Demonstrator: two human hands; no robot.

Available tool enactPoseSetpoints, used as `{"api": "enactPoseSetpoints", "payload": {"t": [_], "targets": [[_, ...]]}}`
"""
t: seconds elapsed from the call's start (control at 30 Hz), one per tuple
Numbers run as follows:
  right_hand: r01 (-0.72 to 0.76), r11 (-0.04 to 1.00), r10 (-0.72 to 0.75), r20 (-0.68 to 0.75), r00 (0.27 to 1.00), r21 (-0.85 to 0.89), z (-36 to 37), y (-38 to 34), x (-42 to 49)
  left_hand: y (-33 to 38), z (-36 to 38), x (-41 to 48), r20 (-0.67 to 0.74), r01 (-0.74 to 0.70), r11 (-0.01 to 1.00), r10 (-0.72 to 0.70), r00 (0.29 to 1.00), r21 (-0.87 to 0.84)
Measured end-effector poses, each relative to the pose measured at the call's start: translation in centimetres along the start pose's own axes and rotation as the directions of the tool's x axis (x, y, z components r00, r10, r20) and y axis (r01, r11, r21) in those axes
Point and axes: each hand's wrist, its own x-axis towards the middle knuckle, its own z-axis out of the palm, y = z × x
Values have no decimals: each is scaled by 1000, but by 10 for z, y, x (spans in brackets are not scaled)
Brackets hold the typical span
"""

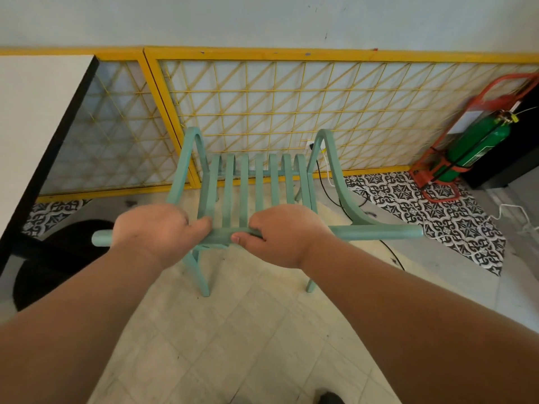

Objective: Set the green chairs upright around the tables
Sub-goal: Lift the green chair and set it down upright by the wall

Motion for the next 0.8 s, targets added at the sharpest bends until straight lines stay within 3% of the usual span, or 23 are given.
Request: {"api": "enactPoseSetpoints", "payload": {"t": [0.23,0.47,0.8], "targets": [[-21,997,21,7,1000,-76,-4,34,-23,43,-1,-18,141,-189,976,173,975,110],[-65,990,65,-6,998,-124,-8,66,-40,89,-2,-37,59,-85,994,89,994,-68],[-189,966,176,-86,981,-177,-9,115,-55,140,-4,-37,230,16,980,31,973,-200]]}}
